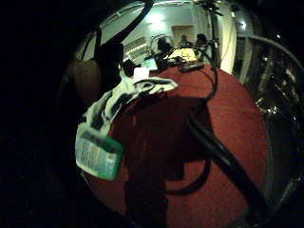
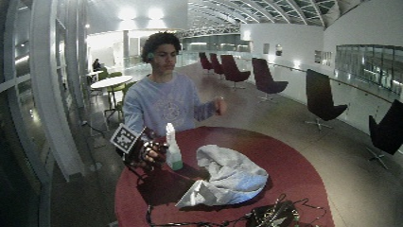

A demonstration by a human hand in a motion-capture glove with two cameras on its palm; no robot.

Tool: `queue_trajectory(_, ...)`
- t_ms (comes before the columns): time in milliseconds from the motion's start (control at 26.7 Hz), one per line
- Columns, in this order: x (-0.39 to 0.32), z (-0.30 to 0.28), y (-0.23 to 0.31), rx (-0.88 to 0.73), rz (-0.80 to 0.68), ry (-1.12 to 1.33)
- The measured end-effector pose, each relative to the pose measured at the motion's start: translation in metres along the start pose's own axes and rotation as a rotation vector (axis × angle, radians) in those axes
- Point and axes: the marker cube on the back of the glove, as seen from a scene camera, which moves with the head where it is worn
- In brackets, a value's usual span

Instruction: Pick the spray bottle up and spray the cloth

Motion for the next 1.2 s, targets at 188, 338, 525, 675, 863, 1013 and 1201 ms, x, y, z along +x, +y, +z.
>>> queue_trajectory(188, -0.007, -0.003, 0.014, -0.070, 0.033, -0.104)
queue_trajectory(338, -0.014, 0.000, 0.026, -0.129, 0.023, -0.184)
queue_trajectory(525, -0.024, 0.014, 0.030, -0.144, 0.056, -0.233)
queue_trajectory(675, -0.028, 0.025, 0.028, -0.131, 0.076, -0.242)
queue_trajectory(863, -0.027, 0.031, 0.026, -0.133, 0.118, -0.299)
queue_trajectory(1013, -0.027, 0.041, 0.026, -0.154, 0.149, -0.333)
queue_trajectory(1201, -0.030, 0.057, 0.025, -0.097, 0.213, -0.344)
